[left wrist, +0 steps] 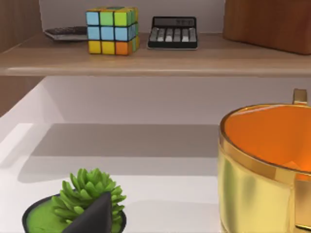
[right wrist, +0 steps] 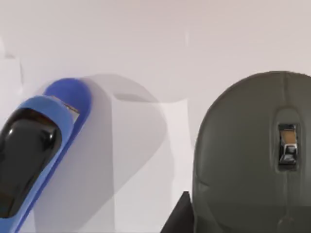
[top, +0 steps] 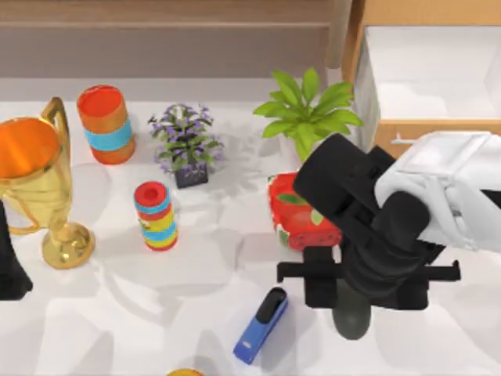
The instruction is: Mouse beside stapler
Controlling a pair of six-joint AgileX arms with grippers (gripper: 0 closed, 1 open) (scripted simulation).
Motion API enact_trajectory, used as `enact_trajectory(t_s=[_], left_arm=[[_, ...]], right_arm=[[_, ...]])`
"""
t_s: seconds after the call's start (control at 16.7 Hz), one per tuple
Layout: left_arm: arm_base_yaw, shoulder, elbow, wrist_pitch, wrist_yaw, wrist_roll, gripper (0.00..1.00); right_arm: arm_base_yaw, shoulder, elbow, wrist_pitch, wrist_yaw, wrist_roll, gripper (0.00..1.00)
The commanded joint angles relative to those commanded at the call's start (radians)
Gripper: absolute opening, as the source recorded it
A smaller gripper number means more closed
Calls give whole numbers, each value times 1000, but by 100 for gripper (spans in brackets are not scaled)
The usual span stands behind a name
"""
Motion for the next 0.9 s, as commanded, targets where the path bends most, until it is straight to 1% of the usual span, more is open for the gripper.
enact_trajectory(t_s=[0.48,0.9], left_arm=[[0,0,0,0,0,0,100],[0,0,0,0,0,0,100]], right_arm=[[3,15,0,25,-2,2,0],[0,66,-42,27,-4,6,0]])
